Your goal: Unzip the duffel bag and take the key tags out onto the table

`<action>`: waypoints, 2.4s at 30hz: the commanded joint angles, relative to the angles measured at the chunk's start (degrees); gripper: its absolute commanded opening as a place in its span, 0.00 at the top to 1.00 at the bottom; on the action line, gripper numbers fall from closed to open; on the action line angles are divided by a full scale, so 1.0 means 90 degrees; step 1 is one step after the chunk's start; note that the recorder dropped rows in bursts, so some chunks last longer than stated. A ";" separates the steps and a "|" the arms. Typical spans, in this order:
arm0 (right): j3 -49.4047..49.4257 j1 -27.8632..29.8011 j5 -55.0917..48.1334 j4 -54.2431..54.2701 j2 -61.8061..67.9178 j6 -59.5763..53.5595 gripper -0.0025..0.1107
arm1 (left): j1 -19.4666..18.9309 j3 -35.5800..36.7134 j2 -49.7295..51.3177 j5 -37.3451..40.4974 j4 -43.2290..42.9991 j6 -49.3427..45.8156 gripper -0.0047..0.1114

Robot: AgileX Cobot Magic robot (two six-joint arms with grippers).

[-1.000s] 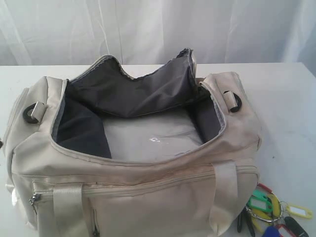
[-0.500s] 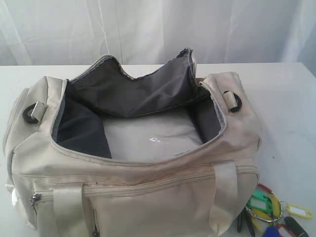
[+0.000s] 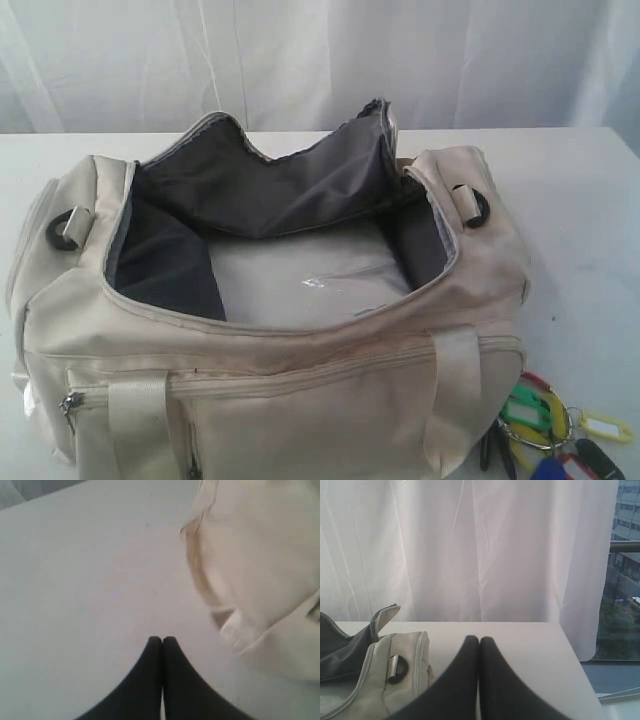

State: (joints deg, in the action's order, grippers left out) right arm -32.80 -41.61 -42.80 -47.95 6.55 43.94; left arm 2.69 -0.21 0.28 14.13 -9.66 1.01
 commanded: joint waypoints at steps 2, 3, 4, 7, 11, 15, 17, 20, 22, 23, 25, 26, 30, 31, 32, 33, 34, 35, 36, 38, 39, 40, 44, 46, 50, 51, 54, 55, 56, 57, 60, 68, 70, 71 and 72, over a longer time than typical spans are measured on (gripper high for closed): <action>0.0031 -0.0022 0.0048 -0.0038 -0.0026 -0.0020 0.98 | -0.0005 0.0023 -0.0032 -0.0428 0.1521 -0.0112 0.96; 0.0031 -0.0022 0.0048 -0.0038 -0.0026 -0.0020 0.98 | -0.0005 0.0023 -0.0032 -0.0246 0.1510 -0.0112 0.96; 0.0031 -0.0022 0.0048 -0.0038 -0.0026 -0.0020 0.98 | -0.0005 0.0023 -0.0032 -0.0246 0.1510 -0.0112 0.96; 0.0031 -0.0022 0.0048 -0.0038 -0.0026 -0.0020 0.98 | -0.0005 0.0023 -0.0032 -0.0246 0.1510 -0.0112 0.96; 0.0031 -0.0022 0.0048 -0.0038 -0.0026 -0.0020 0.98 | -0.0005 0.0023 -0.0032 -0.0233 0.1510 0.0150 0.96; 0.0031 -0.0022 0.0048 -0.0038 -0.0026 -0.0020 0.98 | -0.0005 0.0023 -0.0032 -0.0233 0.1510 0.0397 0.96; 0.0031 -0.0022 0.0048 -0.0038 -0.0026 -0.0020 0.98 | -0.0005 0.0023 -0.0032 -0.0233 0.1510 0.0359 0.96; 0.0031 -0.0022 0.0048 -0.0038 -0.0026 -0.0020 0.98 | -0.0005 0.0023 -0.0032 -0.0233 0.1510 0.0350 0.96; 0.0031 -0.0022 0.0048 -0.0038 -0.0026 -0.0020 0.98 | -0.0005 0.0023 -0.0032 -0.0233 0.1510 0.0350 0.96; 0.0031 -0.0022 0.0048 -0.0038 -0.0026 -0.0020 0.98 | -0.0005 0.0023 -0.0032 -0.0233 0.1510 0.0350 0.96; 0.0031 -0.0022 0.0048 -0.0038 -0.0026 -0.0020 0.98 | -0.0005 0.0023 -0.0032 -0.0233 0.1510 0.0350 0.96; 0.0031 -0.0022 0.0048 -0.0038 -0.0026 -0.0020 0.98 | -0.0005 0.0023 -0.0032 -0.0233 0.1510 0.0350 0.96; 0.0031 -0.0022 0.0048 -0.0038 -0.0026 -0.0020 0.98 | -0.0005 0.0023 -0.0032 -0.0233 0.1510 0.0350 0.96; 0.0031 -0.0022 0.0048 -0.0038 -0.0026 -0.0020 0.98 | -0.0005 0.0023 -0.0032 -0.0233 0.1510 0.0350 0.96; 0.0031 -0.0022 0.0048 -0.0038 -0.0026 -0.0020 0.98 | -0.0005 0.0023 -0.0032 -0.0233 0.1492 0.0351 0.96; 0.0031 -0.0022 0.0048 -0.0038 -0.0026 -0.0020 0.98 | -0.0005 0.0023 -0.0032 -0.0233 0.1482 0.0351 0.96; 0.0031 -0.0022 0.0048 -0.0038 -0.0026 -0.0020 0.98 | -0.0005 0.0023 -0.0032 -0.0233 0.1456 0.0338 0.96; 0.0031 -0.0022 0.0048 -0.0038 -0.0026 -0.0020 0.98 | -0.0005 0.0023 -0.0032 -0.0233 0.1456 0.0338 0.96; 0.0031 -0.0022 0.0048 -0.0038 -0.0026 -0.0020 0.98 | -0.0005 0.0023 -0.0032 -0.0233 0.1455 0.0338 0.96; 0.0031 -0.0022 0.0048 -0.0038 -0.0026 -0.0020 0.98 | -0.0005 0.0023 -0.0032 -0.0233 0.1455 0.0338 0.96; 0.0031 -0.0022 0.0048 -0.0038 -0.0026 -0.0020 0.98 | -0.0005 0.0023 -0.0032 -0.0233 0.1455 0.0338 0.96; 0.0031 -0.0022 0.0048 -0.0038 -0.0026 -0.0020 0.98 | -0.0005 0.0023 -0.0032 -0.0233 0.1455 0.0338 0.96; 0.0031 -0.0022 0.0048 -0.0026 -0.0026 -0.0020 0.98 | -0.0005 0.0023 -0.0032 -0.0233 0.1455 0.0338 0.96; 0.0031 -0.0022 0.0060 -0.0029 -0.0026 -0.0020 0.98 | -0.0005 0.0023 -0.0032 -0.0233 0.1455 0.0338 0.96; 0.0242 -0.0001 0.0058 -0.0011 -0.0055 -0.0020 0.98 | -0.0005 0.0023 -0.0032 -0.0233 0.1455 0.0338 0.96; 0.0297 -0.0001 0.0062 0.0066 -0.0089 -0.0020 0.98 | -0.0005 0.0023 -0.0032 -0.0233 0.1455 0.0338 0.96; 0.0504 -0.0001 -0.0006 0.0855 -0.0247 -0.0020 0.98 | -0.0005 0.0023 -0.0032 -0.0233 0.1455 0.0338 0.96; 0.0570 -0.0001 -0.0038 0.1232 -0.0291 -0.0020 0.98 | -0.0005 0.0023 -0.0032 -0.0233 0.1455 0.0338 0.96; 0.0634 -0.0001 -0.0038 0.1612 -0.0360 -0.0020 0.98 | -0.0005 0.0023 -0.0032 -0.0233 0.1455 0.0338 0.96; 0.0677 -0.0001 -0.0041 0.1999 -0.0410 -0.0020 0.98 | -0.0005 0.0023 -0.0032 -0.0233 0.1455 0.0338 0.96; 0.0784 -0.0001 -0.0054 0.2963 -0.0604 -0.0020 0.98 | -0.0005 0.0023 -0.0032 -0.0233 0.1455 0.0338 0.96; 0.0840 -0.0001 0.0704 0.4962 -0.0728 -0.0021 0.98 | -0.0005 0.0023 -0.0032 -0.0233 0.1455 0.0338 0.96; 0.0946 -0.0001 0.1601 0.5454 -0.0728 -0.0053 0.98 | -0.0005 0.0023 -0.0032 -0.0233 0.1455 0.0338 0.96; 0.1029 -0.0001 0.2069 0.5720 -0.0728 -0.0215 0.98 | -0.0005 0.0023 -0.0032 -0.0233 0.1455 0.0338 0.96; 0.1130 -0.0001 0.2490 0.6021 -0.0728 -0.0535 0.98 | -0.0005 0.0023 -0.0032 -0.0233 0.1455 0.0338 0.96</action>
State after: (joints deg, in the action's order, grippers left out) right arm -24.48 -41.61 -30.99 -0.31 0.35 43.17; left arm 2.69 -0.21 0.28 11.73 3.31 3.80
